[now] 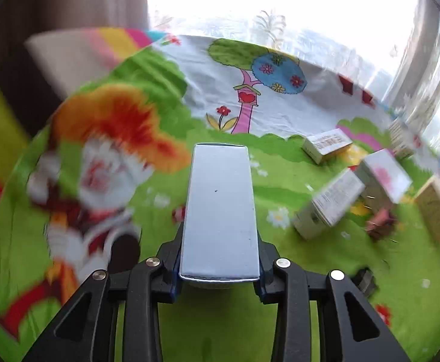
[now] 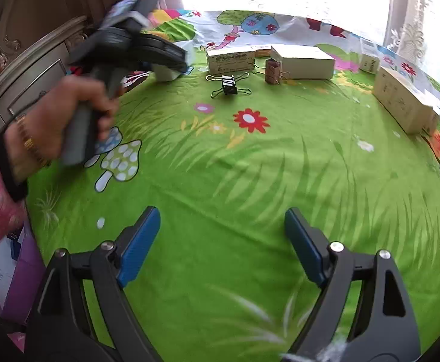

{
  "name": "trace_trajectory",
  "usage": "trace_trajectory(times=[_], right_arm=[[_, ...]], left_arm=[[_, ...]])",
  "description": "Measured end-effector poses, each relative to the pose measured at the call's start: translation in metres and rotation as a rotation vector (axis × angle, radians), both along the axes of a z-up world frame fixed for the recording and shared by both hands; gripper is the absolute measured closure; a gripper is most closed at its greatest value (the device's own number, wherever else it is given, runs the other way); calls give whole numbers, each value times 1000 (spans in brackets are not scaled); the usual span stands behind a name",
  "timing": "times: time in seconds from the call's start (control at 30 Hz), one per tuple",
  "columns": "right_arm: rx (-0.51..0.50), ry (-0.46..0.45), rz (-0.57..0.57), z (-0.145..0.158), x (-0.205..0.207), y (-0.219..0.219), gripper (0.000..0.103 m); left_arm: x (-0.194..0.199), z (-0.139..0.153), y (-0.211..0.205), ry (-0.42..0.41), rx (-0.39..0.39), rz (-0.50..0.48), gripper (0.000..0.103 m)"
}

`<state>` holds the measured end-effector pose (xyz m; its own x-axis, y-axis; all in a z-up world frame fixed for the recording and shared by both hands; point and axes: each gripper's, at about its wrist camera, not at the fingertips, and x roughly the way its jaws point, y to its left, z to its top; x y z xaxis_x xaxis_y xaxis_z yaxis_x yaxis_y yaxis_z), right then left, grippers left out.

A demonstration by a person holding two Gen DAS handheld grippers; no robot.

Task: Organize rigid objects
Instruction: 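Grasp the white box with the left tool while the right tool grasps the black binder clip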

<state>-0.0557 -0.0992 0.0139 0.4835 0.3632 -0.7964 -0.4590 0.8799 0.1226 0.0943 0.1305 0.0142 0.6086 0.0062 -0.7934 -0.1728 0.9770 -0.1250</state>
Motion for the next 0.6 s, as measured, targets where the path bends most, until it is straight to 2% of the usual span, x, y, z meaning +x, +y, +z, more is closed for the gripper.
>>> trace_trajectory(times=[0.23,0.3,0.4,0.53,0.6], right_arm=[[-38,-5,2,-6,67,28,16],[-71,-17,-1,-9,91,44,15],[-105,-18,8,-12,119,65,15],[-99,-22,23,-14,140,82,17],[-87,-49,24,-10,134,80,59]], left_arm=[[-101,1,4,-7,-23,118,66],[-126,-2,1,-31,6,137,66],[-140,-4,-17,-32,111,97,66],[-137,-5,-17,-36,111,90,66],[-137,-5,-17,-37,116,85,66]])
